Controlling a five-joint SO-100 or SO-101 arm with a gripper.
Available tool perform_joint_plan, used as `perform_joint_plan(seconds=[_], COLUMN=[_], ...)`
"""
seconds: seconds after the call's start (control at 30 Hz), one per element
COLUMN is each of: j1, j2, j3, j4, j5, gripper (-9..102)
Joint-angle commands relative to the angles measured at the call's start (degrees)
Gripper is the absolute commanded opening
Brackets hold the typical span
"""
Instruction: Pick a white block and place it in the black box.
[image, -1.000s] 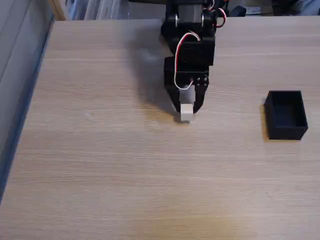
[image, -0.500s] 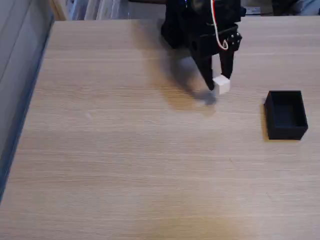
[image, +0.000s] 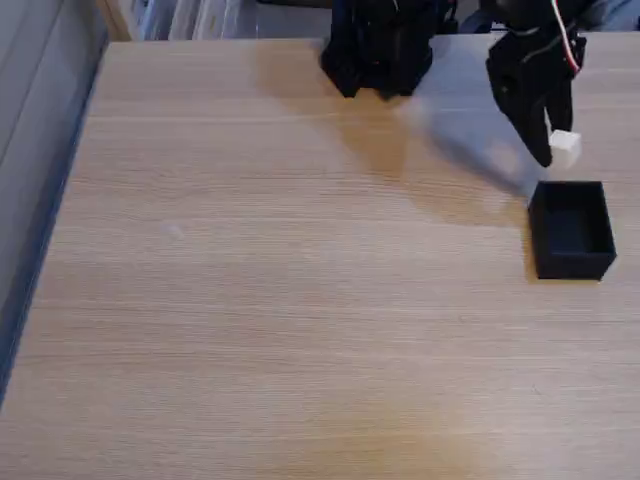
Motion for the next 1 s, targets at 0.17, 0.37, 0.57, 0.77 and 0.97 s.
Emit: perform_joint_plan(seconds=[0.17, 0.37, 0.57, 0.77, 0.97], j1=[1.7, 3.1, 4.5, 6.2, 11.5], j2=[-12.7, -18.4, -18.2, -12.7, 0.4], j3=[-7.4, -11.3, -9.9, -4.9, 7.4], j4=[-9.4, -11.5, -13.5, -13.4, -9.8], j5=[-0.4, 3.2, 5.1, 5.0, 6.5], gripper=[0, 13, 24, 18, 0])
